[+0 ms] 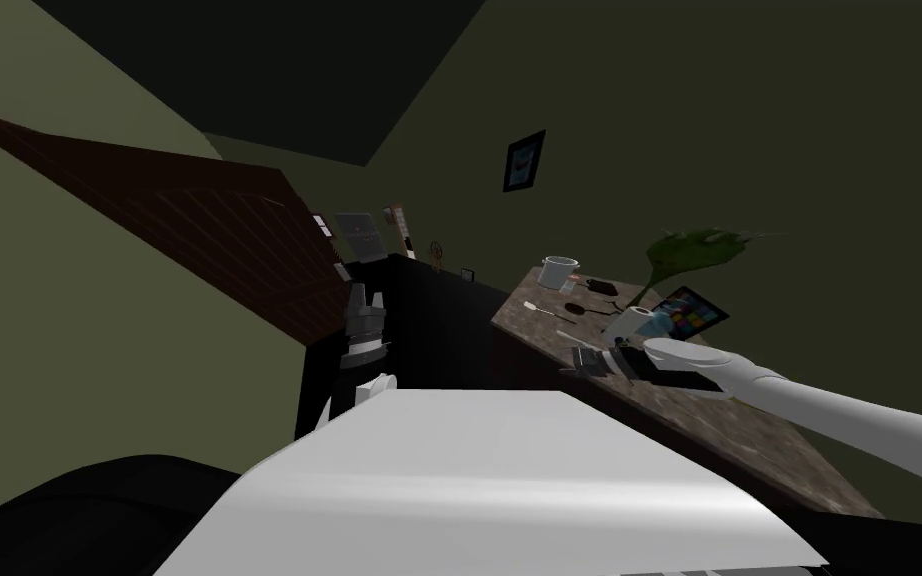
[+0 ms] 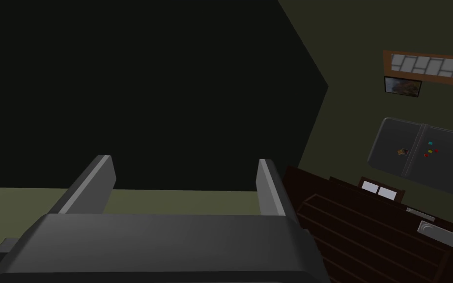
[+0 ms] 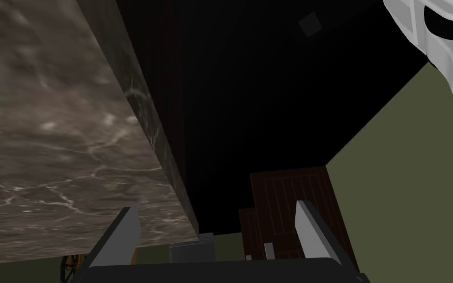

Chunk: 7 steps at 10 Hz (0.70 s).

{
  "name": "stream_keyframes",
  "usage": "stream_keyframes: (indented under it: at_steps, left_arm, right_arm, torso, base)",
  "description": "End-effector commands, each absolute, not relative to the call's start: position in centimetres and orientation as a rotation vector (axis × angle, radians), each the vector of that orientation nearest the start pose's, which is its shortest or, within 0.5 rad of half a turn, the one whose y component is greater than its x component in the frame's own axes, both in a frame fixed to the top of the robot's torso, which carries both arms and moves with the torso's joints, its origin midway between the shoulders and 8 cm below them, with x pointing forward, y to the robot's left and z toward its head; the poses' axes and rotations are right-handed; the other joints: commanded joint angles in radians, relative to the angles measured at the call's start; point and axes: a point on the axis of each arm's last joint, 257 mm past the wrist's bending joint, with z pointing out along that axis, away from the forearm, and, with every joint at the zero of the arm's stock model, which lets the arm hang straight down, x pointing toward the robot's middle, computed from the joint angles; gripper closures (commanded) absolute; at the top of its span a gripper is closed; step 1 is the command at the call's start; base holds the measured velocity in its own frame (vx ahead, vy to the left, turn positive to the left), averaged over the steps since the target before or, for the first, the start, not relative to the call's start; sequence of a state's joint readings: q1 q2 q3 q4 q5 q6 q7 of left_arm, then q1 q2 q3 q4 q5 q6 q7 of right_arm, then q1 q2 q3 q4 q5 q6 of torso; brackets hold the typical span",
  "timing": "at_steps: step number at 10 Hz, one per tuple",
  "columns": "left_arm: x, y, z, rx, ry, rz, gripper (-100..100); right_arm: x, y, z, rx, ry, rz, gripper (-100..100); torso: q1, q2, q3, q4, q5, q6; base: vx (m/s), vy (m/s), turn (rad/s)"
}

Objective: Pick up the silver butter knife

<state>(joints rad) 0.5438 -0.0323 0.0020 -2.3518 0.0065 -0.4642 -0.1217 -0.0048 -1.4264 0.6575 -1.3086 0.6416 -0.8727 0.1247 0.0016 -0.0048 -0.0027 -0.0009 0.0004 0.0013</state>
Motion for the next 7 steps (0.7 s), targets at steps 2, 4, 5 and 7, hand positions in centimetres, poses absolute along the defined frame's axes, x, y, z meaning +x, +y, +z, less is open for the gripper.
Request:
stream_keyframes:
  at_steps: [2, 4, 5, 7]
  left_arm:
    - [33.1, 28.7, 3.6, -0.641, 0.614, -1.172, 0]
    - [33.1, 28.7, 3.6, -0.641, 0.614, -1.172, 0]
    - [33.1, 28.7, 3.6, -0.641, 0.614, -1.172, 0]
    - [33.1, 28.7, 3.6, -0.641, 0.614, -1.172, 0]
  right_arm:
    - [29.0, -46.4, -33.2, -1.095, 2.355, 0.408, -100]
    - [28.1, -49.0, -33.0, -1.106, 2.407, 0.353, -100]
    - [27.2, -51.3, -32.8, -1.112, 2.455, 0.304, -100]
    - [25.1, -55.3, -32.6, -1.116, 2.544, 0.223, -100]
  torso:
    - [0.000, 0.001, 0.000, 0.000, 0.000, 0.001]
    - [0.000, -0.002, -0.001, 0.000, 0.000, 0.000]
    - [0.000, -0.001, -0.001, 0.000, 0.000, 0.001]
    - [0.000, -0.002, -0.001, 0.000, 0.000, 0.000]
  base:
    - [0.057, 0.005, 0.133]
    - [0.097, -0.004, 0.183]
    - [0.069, -0.008, 0.103]
    - [0.111, -0.014, 0.204]
